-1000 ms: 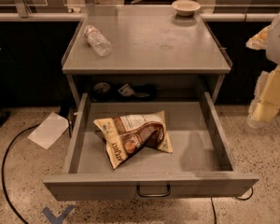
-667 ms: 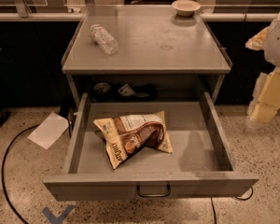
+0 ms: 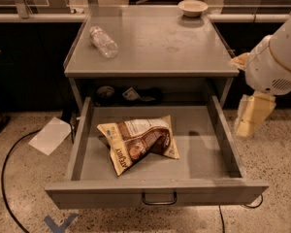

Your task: Pick brown chip bag from top drawer and place on counter

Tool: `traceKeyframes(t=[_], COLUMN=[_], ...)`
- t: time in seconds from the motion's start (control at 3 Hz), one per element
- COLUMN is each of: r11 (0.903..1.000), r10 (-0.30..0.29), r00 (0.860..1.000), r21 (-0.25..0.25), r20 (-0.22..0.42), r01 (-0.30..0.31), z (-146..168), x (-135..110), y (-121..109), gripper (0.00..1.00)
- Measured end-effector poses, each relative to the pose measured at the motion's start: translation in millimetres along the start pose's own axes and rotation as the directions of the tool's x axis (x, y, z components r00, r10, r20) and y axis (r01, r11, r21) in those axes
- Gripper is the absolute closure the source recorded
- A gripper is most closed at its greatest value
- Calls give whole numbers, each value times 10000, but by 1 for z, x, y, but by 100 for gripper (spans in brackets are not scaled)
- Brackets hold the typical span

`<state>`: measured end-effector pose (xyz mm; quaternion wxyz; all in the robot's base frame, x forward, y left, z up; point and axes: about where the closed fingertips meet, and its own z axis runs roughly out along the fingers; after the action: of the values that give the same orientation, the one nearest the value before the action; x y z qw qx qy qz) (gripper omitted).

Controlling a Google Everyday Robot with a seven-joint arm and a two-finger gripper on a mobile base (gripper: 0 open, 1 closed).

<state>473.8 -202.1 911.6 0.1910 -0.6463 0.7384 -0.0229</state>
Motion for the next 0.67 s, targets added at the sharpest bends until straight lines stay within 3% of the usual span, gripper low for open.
traceKeyframes(t=[0.33,0.67], r11=[9990,9982], r10=[-416,-361], r00=[9958,9889], r21=[-143,-421], r20=[811,1443], r01=[429,426], z=[45,81], x=[-3,-4], y=[-13,-18], gripper=[0,0])
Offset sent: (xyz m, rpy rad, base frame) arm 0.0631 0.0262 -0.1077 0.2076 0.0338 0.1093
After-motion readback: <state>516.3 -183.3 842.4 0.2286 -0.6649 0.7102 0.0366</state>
